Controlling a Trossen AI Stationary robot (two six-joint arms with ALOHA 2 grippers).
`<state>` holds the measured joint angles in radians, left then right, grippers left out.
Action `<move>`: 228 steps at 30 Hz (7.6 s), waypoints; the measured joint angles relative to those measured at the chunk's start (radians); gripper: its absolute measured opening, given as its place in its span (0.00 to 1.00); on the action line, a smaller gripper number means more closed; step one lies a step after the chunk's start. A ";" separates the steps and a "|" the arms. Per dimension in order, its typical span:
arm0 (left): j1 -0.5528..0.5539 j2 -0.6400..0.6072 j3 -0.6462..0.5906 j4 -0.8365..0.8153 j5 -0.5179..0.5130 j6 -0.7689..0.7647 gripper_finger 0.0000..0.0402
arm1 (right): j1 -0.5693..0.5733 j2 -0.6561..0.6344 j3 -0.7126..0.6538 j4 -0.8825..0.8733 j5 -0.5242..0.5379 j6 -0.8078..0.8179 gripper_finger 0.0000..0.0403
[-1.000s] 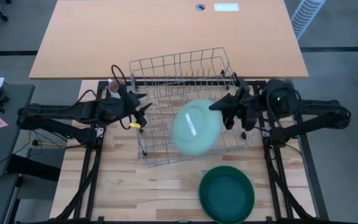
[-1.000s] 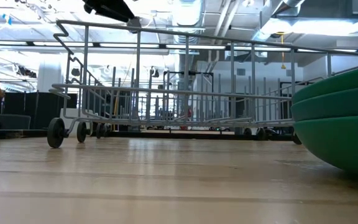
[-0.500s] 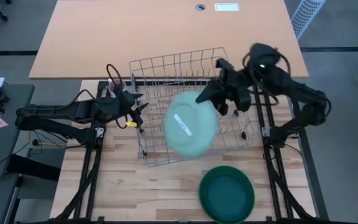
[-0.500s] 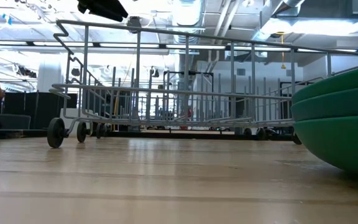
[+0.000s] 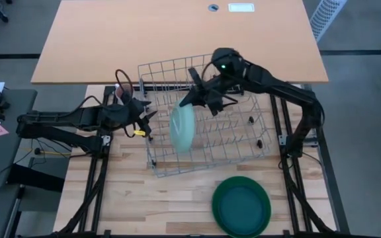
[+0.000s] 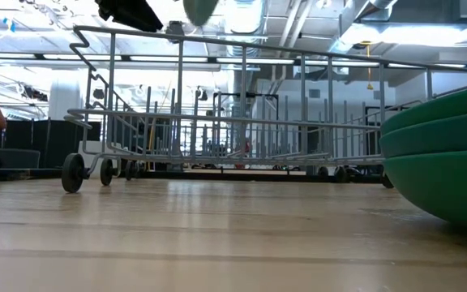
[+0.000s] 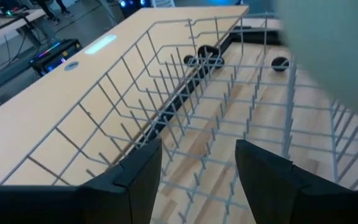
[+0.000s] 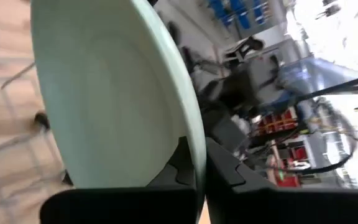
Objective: Sort dishes
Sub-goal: Put the light green plate in the dish rack, then put the dark blue plate in the dish rack
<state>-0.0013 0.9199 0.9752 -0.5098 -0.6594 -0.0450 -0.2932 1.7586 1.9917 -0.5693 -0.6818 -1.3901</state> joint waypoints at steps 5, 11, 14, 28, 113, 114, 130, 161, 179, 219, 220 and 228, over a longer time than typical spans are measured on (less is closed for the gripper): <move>0.000 0.000 0.000 -0.019 0.000 -0.012 0.50 | -0.006 0.016 0.001 -0.075 -0.004 -0.042 0.02; 0.000 0.000 0.000 -0.020 0.000 -0.031 0.50 | -0.010 0.074 -0.001 -0.130 -0.005 -0.104 0.02; 0.000 0.000 0.000 -0.021 0.000 -0.043 0.50 | -0.007 0.102 -0.001 -0.126 -0.005 -0.132 0.02; 0.000 0.000 0.000 -0.035 0.000 -0.032 0.50 | 0.039 0.145 -0.001 -0.165 0.185 -0.276 0.02; 0.000 0.000 0.000 -0.061 0.000 -0.017 0.49 | 0.058 0.120 -0.028 -0.308 0.383 -0.143 0.02; 0.000 0.000 0.000 -0.061 0.000 -0.013 0.49 | 0.060 0.116 -0.028 -0.311 0.383 -0.147 0.02; 0.000 0.050 0.000 -0.039 0.113 0.000 0.49 | 0.133 0.091 -0.029 -0.392 0.400 -0.215 0.02; 0.000 0.237 -0.001 0.271 0.435 0.216 0.50 | 0.134 0.091 -0.029 -0.425 0.408 0.010 0.12; 0.000 0.238 0.000 0.270 0.437 0.199 0.50 | 0.136 0.092 -0.030 -0.430 0.483 0.150 0.19; 0.000 0.238 0.000 0.268 0.458 0.198 0.50 | 0.235 -0.050 -0.027 -0.501 0.771 0.777 0.62; 0.000 0.238 0.000 0.268 0.460 0.198 0.50 | 0.238 -0.054 -0.027 -0.503 0.789 0.839 0.62; 0.000 0.238 0.000 0.268 0.495 0.197 0.50 | 0.286 -0.083 -0.027 -0.603 0.823 1.312 0.62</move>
<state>-0.0013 1.1580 0.9749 -0.2417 -0.1646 0.1517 -0.0068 1.6756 1.9644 -1.1724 0.1415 -0.0779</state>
